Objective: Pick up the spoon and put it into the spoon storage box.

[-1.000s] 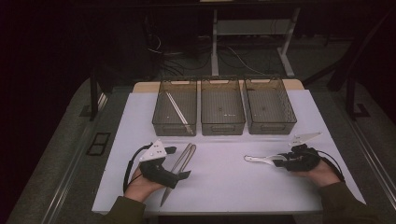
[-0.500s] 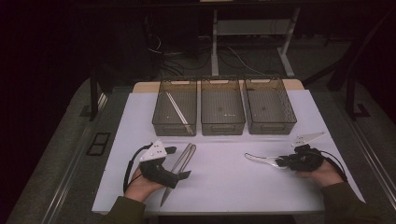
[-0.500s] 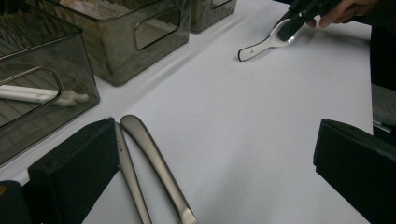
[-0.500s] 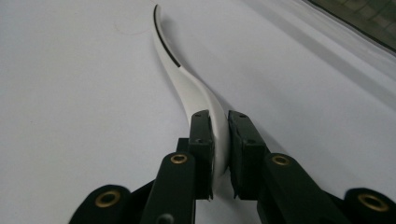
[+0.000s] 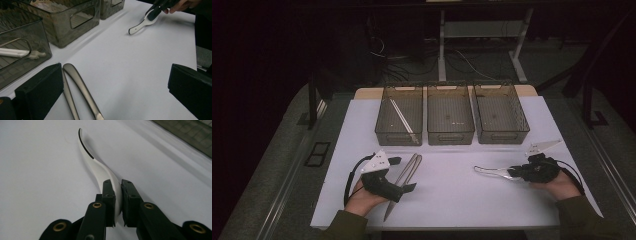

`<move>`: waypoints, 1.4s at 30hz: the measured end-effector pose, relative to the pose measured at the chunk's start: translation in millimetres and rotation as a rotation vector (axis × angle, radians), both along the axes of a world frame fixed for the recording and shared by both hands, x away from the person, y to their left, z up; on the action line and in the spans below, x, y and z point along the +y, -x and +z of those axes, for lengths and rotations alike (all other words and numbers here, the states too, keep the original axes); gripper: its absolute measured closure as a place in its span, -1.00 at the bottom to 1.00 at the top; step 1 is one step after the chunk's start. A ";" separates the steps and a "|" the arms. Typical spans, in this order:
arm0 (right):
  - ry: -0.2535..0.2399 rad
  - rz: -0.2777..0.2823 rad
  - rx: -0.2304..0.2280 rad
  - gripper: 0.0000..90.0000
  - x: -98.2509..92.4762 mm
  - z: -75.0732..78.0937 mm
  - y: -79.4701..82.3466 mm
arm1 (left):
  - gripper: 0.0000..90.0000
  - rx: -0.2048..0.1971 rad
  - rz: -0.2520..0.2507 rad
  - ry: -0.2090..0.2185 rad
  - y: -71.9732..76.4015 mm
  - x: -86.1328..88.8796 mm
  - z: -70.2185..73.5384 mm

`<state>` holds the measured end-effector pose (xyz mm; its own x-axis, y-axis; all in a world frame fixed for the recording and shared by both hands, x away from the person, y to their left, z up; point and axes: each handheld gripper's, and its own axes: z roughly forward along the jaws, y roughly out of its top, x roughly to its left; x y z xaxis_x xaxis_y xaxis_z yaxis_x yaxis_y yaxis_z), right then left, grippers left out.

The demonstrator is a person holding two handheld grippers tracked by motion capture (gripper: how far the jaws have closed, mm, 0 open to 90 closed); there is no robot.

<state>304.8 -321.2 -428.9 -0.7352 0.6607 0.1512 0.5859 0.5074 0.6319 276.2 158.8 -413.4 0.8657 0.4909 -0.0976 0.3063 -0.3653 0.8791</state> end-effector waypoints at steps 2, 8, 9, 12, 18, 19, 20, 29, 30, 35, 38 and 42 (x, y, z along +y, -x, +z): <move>-0.010 -0.004 -0.008 0.81 -0.3 3.6 0.8 | -1.00 -0.002 0.001 0.001 -0.2 0.4 0.1; -0.050 -0.012 -0.027 0.82 -3.1 14.4 3.1 | -1.00 -0.005 0.003 0.000 -0.2 1.0 0.2; -0.055 -0.014 -0.032 0.82 -3.6 16.1 3.4 | -1.00 -0.005 0.003 -0.001 -0.1 0.8 0.2; -0.066 -0.022 -0.036 0.82 -4.3 20.5 4.4 | -1.00 -0.007 0.002 0.000 0.0 0.7 0.3; -0.095 -0.038 -0.058 0.82 -5.6 30.0 4.5 | -1.00 -0.010 0.002 -0.003 0.1 0.4 0.4; -0.100 -0.041 -0.061 0.82 -6.1 31.3 4.2 | -1.00 -0.010 0.001 -0.002 0.3 0.1 0.4; -0.105 -0.045 -0.062 0.82 -6.7 32.5 3.9 | -1.00 -0.011 0.001 -0.002 0.5 0.0 0.4; -0.157 -0.067 -0.076 0.82 -10.2 44.1 -0.3 | -1.00 -0.011 0.001 -0.002 0.3 0.0 0.4; -0.159 -0.070 -0.078 0.82 -10.0 45.2 -1.0 | -1.00 -0.010 0.000 -0.004 0.4 0.0 0.5; -0.175 -0.085 -0.088 0.82 -9.8 49.9 -6.2 | -1.00 -0.011 0.003 0.001 0.7 0.2 0.7; -0.178 -0.090 -0.095 0.82 -9.2 52.9 -9.6 | -1.00 -0.010 0.002 -0.003 0.3 0.3 0.7; -0.185 -0.100 -0.106 0.82 -8.9 57.7 -14.9 | -1.00 -0.008 0.005 0.003 -0.1 0.2 0.5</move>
